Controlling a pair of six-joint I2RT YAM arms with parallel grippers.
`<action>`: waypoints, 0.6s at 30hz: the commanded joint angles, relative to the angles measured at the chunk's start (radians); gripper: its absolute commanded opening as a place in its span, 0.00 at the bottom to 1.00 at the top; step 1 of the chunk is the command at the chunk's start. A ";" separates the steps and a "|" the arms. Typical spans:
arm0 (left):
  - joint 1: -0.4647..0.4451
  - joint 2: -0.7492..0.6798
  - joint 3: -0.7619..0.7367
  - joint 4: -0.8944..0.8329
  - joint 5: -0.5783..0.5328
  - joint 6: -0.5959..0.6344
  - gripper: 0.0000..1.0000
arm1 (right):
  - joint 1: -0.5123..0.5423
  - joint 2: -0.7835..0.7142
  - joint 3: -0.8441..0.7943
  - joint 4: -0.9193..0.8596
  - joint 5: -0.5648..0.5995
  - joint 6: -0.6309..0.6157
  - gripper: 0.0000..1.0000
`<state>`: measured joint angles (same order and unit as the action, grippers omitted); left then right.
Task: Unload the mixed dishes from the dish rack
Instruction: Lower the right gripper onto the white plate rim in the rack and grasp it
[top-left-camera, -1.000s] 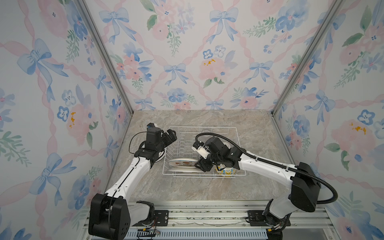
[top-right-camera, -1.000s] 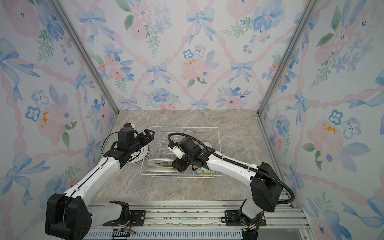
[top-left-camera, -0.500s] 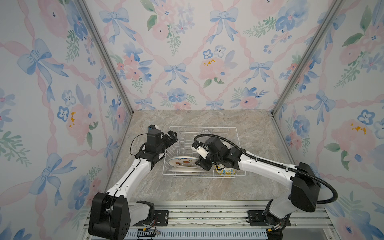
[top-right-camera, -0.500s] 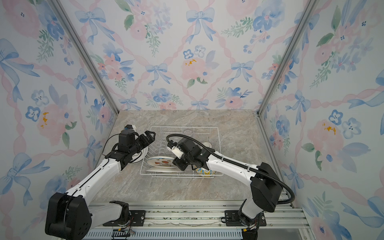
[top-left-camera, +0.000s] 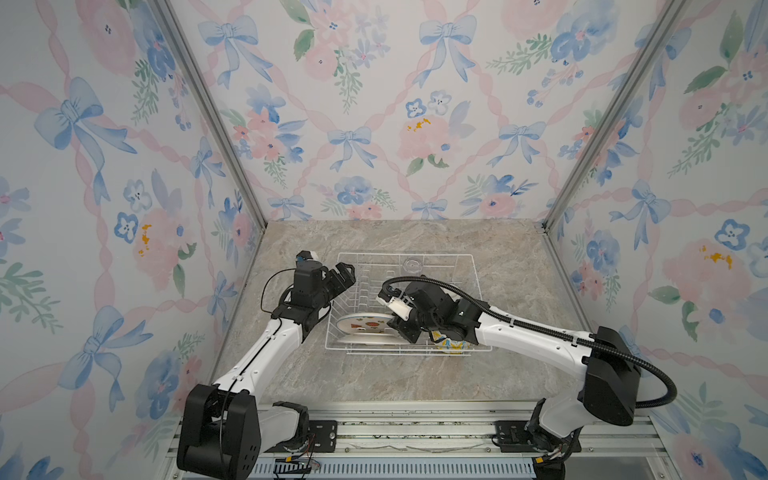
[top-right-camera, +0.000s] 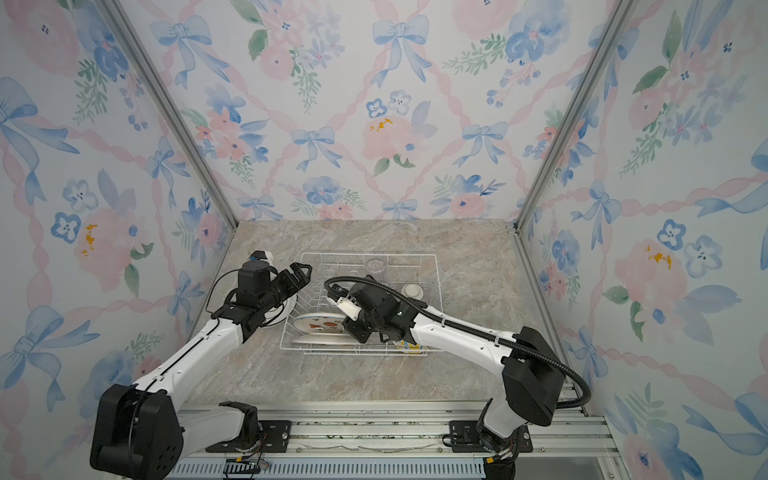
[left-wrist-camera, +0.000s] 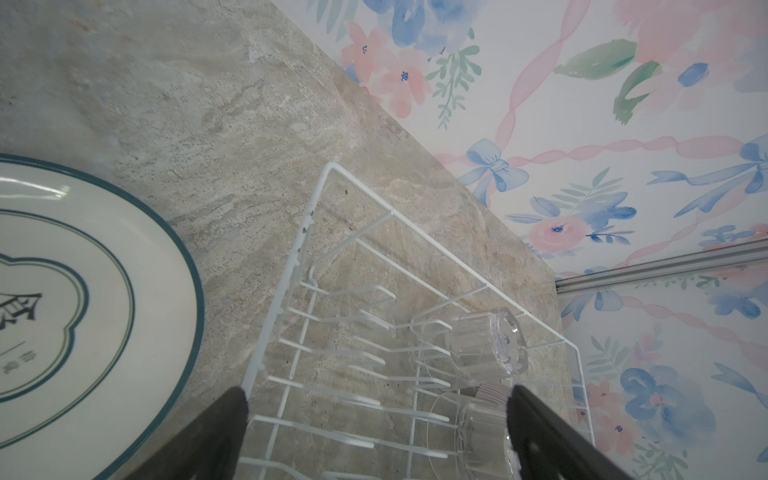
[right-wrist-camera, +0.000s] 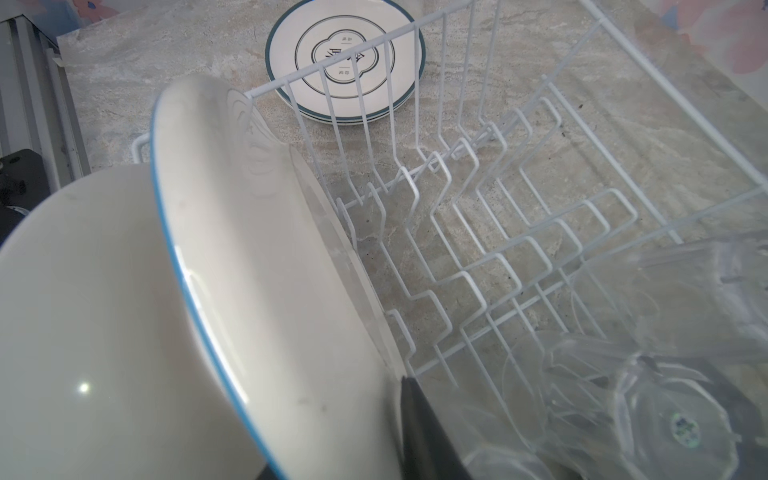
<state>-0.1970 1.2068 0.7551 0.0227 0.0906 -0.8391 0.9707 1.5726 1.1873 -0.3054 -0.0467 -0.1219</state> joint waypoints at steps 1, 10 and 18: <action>-0.007 -0.011 -0.011 0.029 0.007 0.000 0.98 | 0.021 -0.021 0.008 0.006 -0.005 -0.003 0.26; -0.006 0.016 -0.011 0.051 0.026 -0.002 0.98 | 0.050 -0.022 0.005 -0.002 0.052 -0.048 0.19; -0.006 0.020 -0.042 0.068 0.030 -0.006 0.98 | 0.074 -0.028 -0.007 -0.006 0.116 -0.092 0.15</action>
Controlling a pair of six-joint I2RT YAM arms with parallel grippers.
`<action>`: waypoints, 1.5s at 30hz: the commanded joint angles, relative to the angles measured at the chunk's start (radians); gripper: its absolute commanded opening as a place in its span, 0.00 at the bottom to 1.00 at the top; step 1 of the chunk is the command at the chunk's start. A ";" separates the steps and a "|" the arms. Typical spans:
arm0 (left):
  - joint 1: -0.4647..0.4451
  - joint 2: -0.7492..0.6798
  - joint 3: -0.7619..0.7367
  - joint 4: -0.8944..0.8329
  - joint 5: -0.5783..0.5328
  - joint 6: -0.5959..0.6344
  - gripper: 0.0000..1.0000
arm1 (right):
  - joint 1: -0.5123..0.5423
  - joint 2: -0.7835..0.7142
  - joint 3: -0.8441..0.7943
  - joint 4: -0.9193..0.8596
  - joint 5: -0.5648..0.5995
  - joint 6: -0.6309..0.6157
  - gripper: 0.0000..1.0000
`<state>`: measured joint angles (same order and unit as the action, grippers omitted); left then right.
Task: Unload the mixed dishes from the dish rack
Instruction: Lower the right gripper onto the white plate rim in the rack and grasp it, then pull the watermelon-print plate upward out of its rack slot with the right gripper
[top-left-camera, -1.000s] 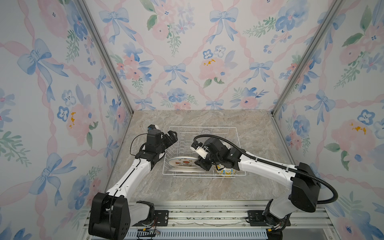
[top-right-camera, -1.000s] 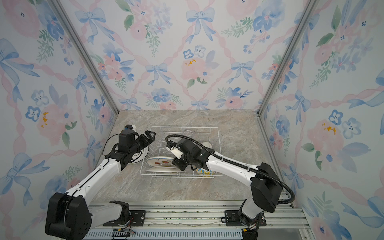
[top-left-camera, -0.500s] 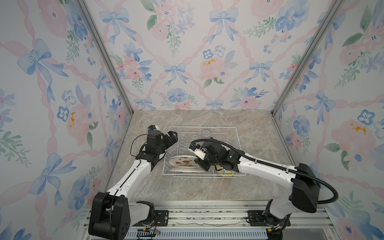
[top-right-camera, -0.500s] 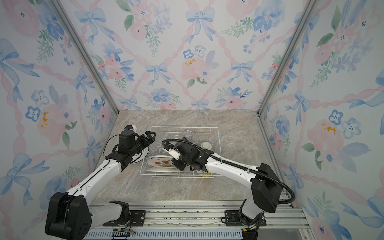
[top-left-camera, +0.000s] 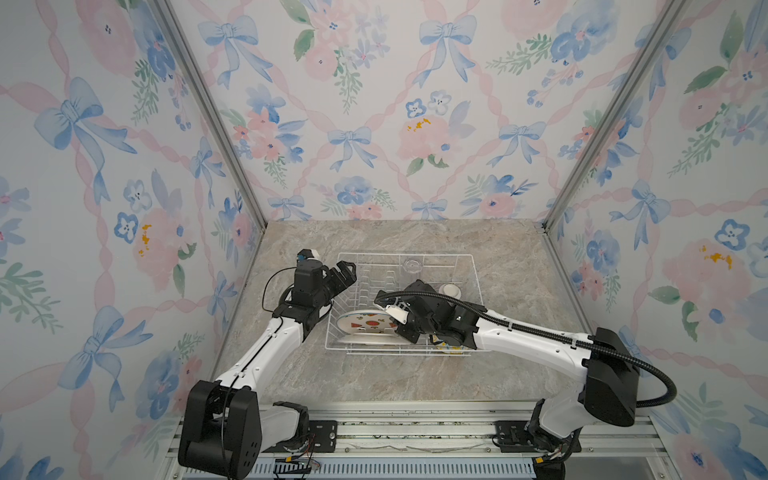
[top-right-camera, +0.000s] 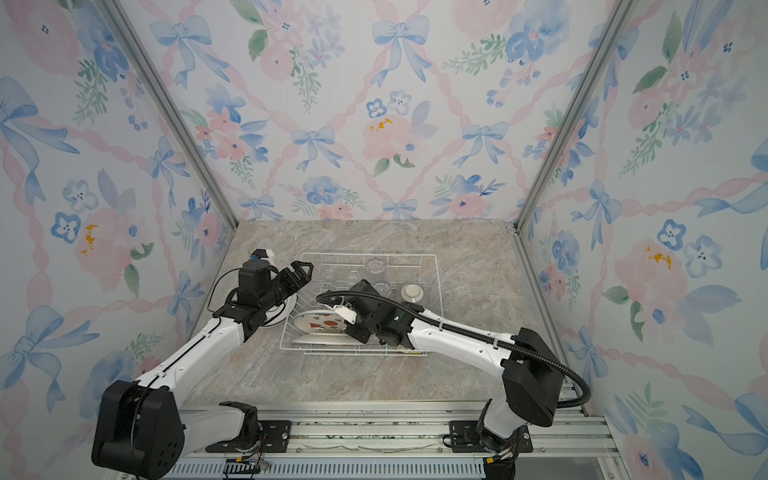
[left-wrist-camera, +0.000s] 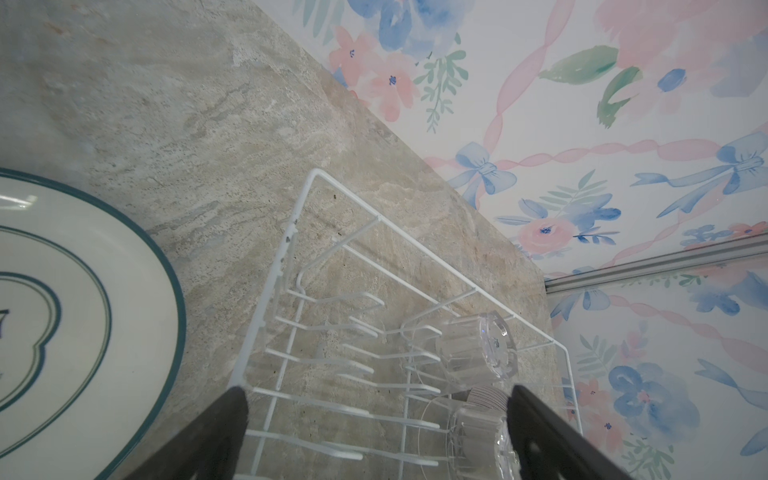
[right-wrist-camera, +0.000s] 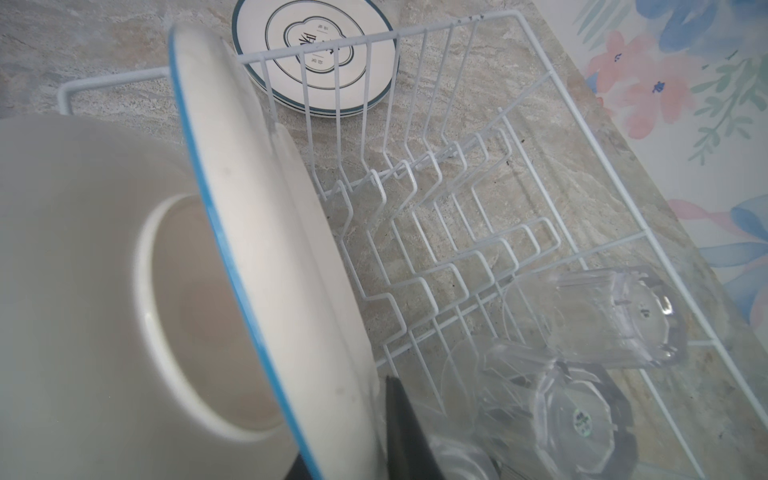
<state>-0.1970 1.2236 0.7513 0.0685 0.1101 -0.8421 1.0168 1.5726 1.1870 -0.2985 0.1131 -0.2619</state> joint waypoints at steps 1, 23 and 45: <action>-0.007 0.004 -0.040 0.023 0.010 -0.003 0.98 | 0.029 -0.030 -0.010 -0.011 -0.039 0.047 0.13; -0.006 0.005 -0.048 0.030 0.009 -0.003 0.98 | 0.034 -0.054 -0.034 0.019 0.024 0.035 0.00; -0.007 0.008 -0.046 0.033 0.008 -0.002 0.98 | 0.035 -0.115 -0.062 0.093 0.110 0.042 0.00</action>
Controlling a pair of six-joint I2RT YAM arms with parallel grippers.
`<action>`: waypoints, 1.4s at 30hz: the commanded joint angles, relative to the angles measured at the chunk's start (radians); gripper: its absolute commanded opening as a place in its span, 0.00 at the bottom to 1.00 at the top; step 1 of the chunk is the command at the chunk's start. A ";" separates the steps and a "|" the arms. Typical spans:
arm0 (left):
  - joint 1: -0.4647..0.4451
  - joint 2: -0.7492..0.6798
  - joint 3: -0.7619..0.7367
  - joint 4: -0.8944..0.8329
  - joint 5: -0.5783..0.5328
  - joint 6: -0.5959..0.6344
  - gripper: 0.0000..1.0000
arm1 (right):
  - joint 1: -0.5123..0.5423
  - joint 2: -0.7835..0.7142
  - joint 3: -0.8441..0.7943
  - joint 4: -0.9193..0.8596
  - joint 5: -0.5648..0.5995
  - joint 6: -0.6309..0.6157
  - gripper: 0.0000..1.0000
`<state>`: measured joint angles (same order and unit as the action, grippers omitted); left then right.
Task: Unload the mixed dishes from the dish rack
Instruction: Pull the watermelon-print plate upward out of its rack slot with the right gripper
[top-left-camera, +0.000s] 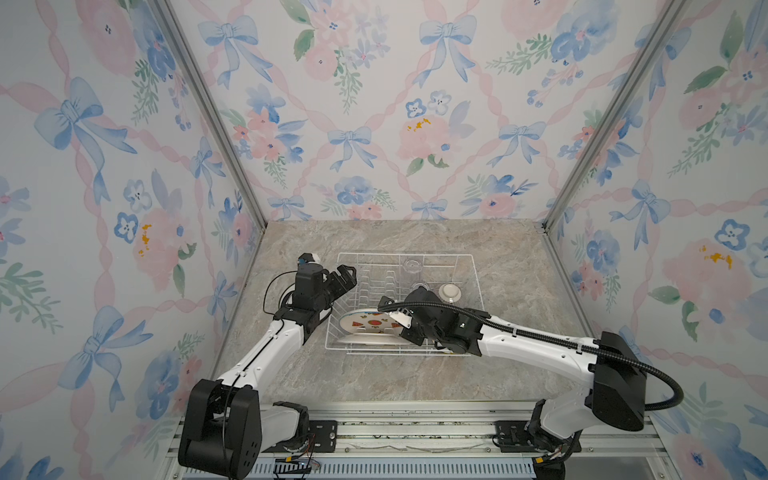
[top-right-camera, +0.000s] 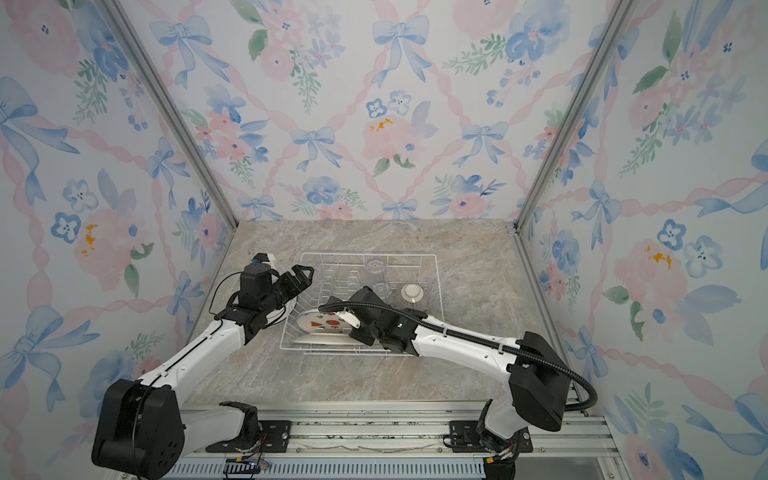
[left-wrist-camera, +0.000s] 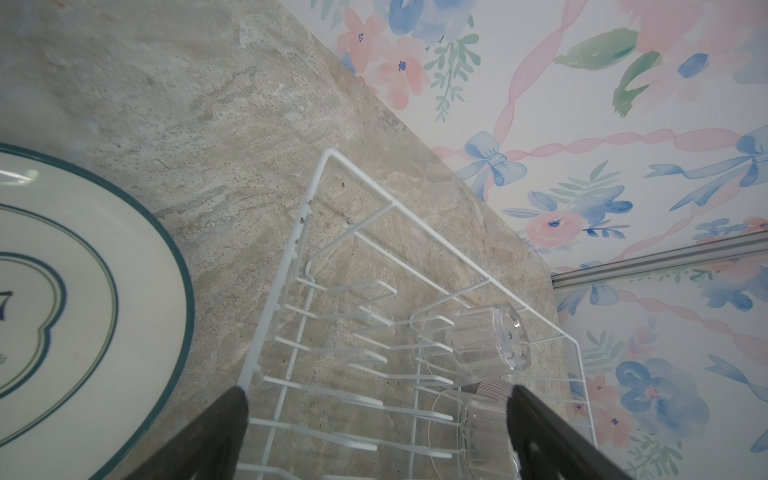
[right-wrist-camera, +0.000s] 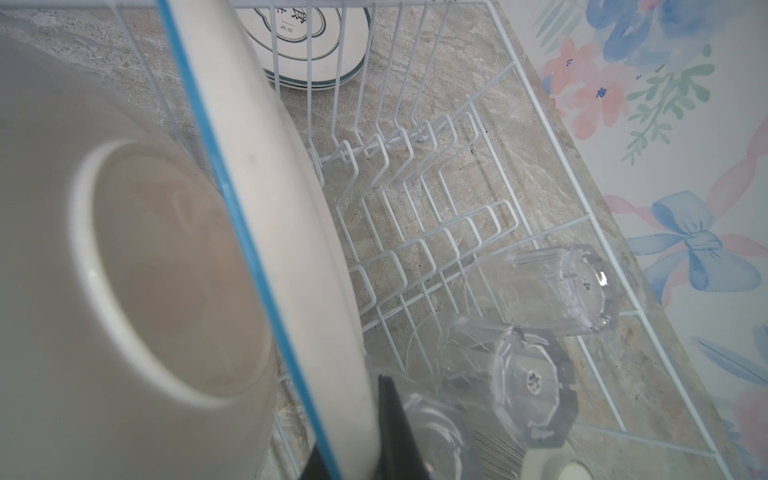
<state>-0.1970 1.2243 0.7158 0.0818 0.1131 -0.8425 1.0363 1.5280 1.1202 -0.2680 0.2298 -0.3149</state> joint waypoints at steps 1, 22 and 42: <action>-0.007 0.010 -0.012 0.020 0.006 -0.001 0.98 | 0.016 -0.072 0.004 0.064 0.000 0.096 0.00; -0.007 0.027 -0.013 0.033 0.011 0.000 0.98 | 0.014 -0.130 -0.011 0.130 0.074 0.107 0.00; -0.006 0.023 -0.012 0.029 0.003 0.011 0.98 | 0.005 -0.177 -0.036 0.193 0.106 0.119 0.00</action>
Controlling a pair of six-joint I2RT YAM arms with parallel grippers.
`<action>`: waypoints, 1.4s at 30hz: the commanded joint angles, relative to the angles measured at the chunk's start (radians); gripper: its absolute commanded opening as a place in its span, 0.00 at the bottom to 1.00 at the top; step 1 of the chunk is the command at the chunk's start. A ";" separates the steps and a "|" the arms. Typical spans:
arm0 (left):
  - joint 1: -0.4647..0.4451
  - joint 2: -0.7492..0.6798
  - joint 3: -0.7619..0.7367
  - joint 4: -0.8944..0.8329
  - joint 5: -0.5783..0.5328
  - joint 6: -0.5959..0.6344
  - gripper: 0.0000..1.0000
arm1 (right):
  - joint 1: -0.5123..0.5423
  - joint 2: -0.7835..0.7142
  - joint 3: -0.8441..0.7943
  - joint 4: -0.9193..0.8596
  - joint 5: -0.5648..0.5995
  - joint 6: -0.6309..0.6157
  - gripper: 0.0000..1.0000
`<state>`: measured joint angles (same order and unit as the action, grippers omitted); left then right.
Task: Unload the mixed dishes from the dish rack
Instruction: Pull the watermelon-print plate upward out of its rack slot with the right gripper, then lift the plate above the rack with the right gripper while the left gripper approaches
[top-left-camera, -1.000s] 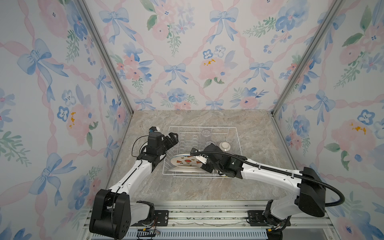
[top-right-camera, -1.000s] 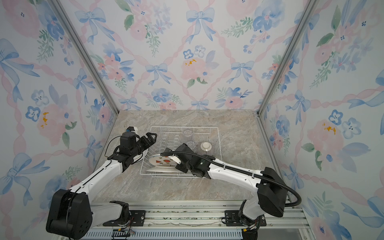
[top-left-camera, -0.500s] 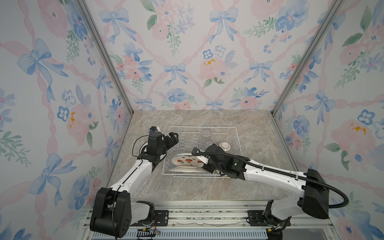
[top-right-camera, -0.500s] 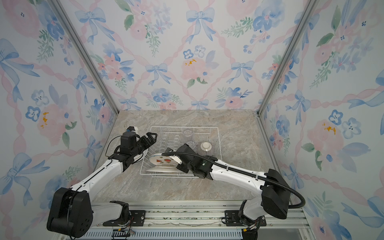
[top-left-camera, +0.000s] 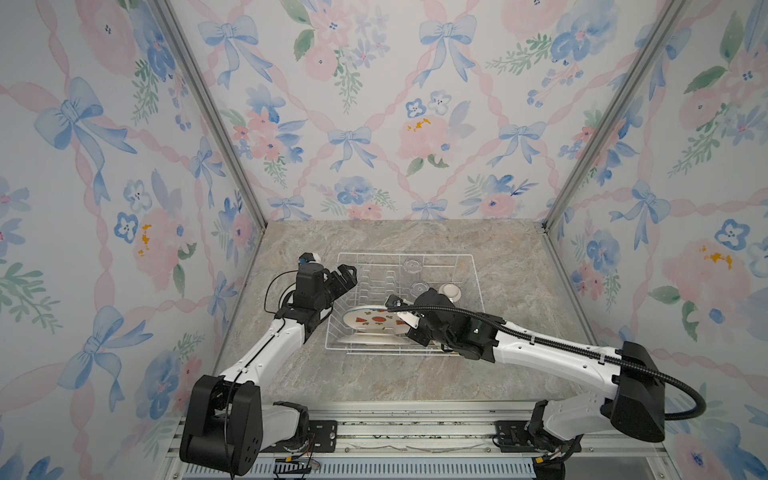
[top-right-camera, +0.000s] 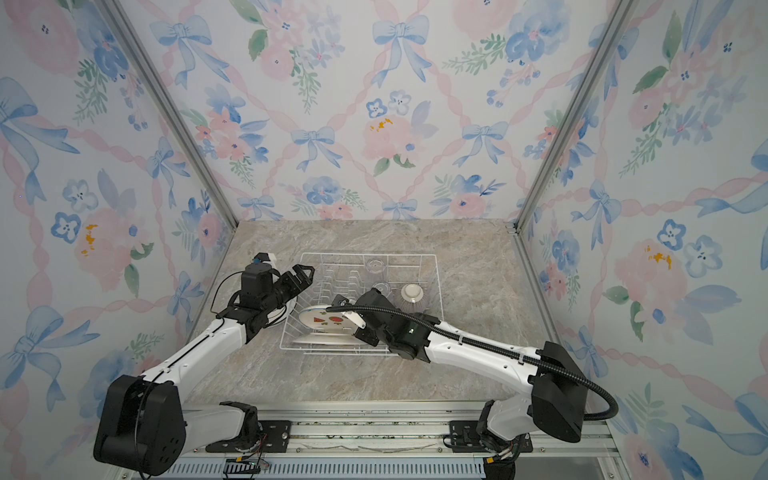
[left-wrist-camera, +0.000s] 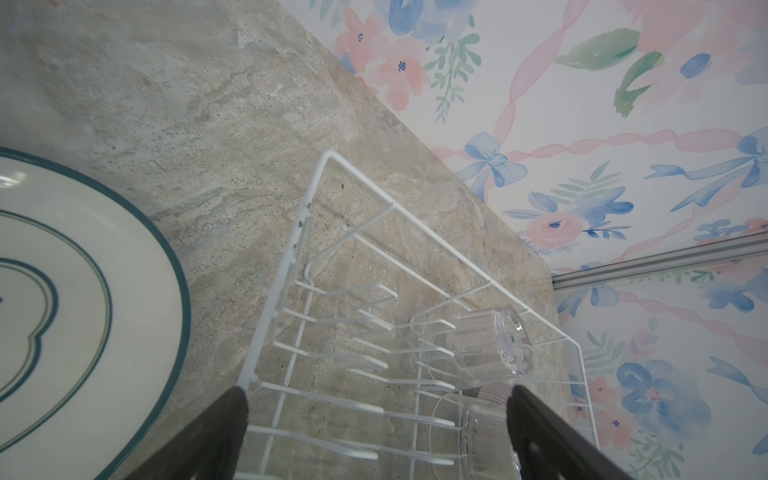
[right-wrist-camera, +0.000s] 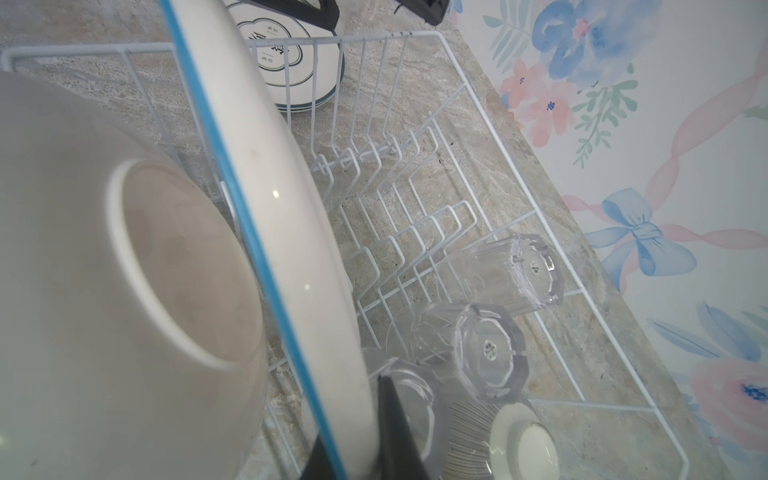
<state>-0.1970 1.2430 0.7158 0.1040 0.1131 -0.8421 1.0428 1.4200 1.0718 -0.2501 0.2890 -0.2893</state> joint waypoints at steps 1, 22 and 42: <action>-0.005 0.004 -0.013 0.006 -0.002 0.012 0.98 | -0.001 -0.072 0.013 0.175 0.049 0.094 0.00; 0.002 -0.001 0.013 -0.006 -0.009 0.031 0.98 | -0.028 -0.155 -0.005 0.199 0.063 0.138 0.00; 0.001 0.003 0.053 -0.003 0.006 0.031 0.98 | -0.219 -0.244 -0.018 0.212 -0.014 0.376 0.00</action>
<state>-0.1959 1.2537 0.7464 0.1043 0.1101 -0.8375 0.8478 1.2240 1.0447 -0.1703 0.2901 0.0010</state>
